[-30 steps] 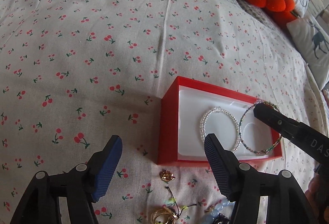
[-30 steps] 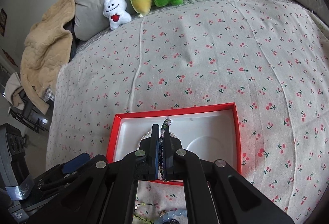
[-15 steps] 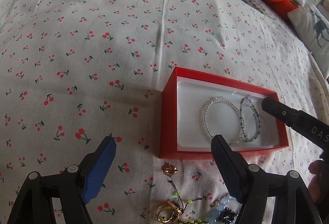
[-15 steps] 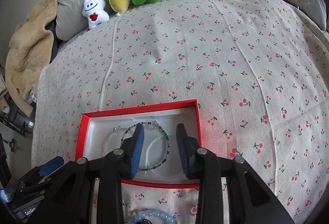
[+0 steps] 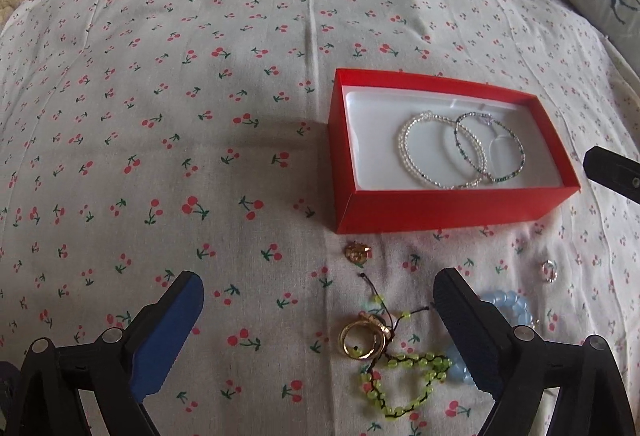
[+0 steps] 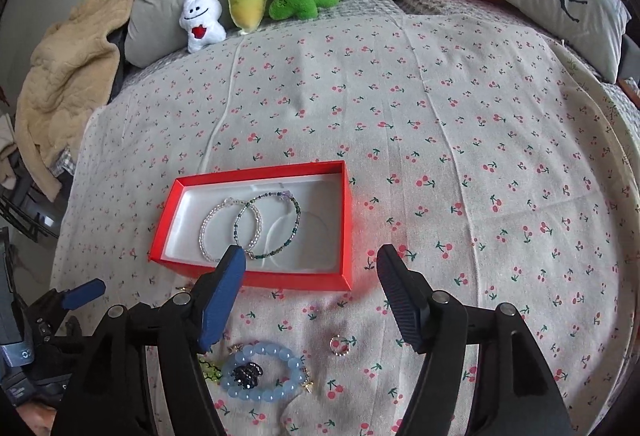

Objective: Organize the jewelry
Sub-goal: 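Withdraw both tools from the red box back toward the jewelry pile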

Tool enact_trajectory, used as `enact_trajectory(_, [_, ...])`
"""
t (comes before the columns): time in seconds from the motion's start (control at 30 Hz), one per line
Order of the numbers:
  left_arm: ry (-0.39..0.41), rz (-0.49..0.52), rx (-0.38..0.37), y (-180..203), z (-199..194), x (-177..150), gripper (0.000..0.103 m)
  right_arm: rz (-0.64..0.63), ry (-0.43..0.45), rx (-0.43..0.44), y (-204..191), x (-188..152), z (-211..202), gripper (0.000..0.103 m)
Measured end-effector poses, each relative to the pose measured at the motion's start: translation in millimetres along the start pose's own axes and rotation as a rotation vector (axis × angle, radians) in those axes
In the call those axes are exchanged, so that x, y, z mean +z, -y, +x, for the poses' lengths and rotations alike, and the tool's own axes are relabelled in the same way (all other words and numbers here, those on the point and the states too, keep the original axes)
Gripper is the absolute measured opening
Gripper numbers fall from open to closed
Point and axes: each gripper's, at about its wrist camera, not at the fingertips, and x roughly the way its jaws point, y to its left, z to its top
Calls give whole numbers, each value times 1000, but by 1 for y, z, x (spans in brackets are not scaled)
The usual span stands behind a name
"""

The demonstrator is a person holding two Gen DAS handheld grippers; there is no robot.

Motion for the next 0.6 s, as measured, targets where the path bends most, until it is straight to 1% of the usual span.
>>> enact_trajectory(0.17, [-15,39,-4,0,-6,-20,96,-50,-25,-19,1,-25,-8,72])
enact_trajectory(0.37, [-17,88,-24,3,-12,-43,96,-131,-84,-31,-1,-56,-7,72])
enact_trajectory(0.6, [-30,205,-7,13,1,-72,96,-210,-147,-70,3,-86,1,72])
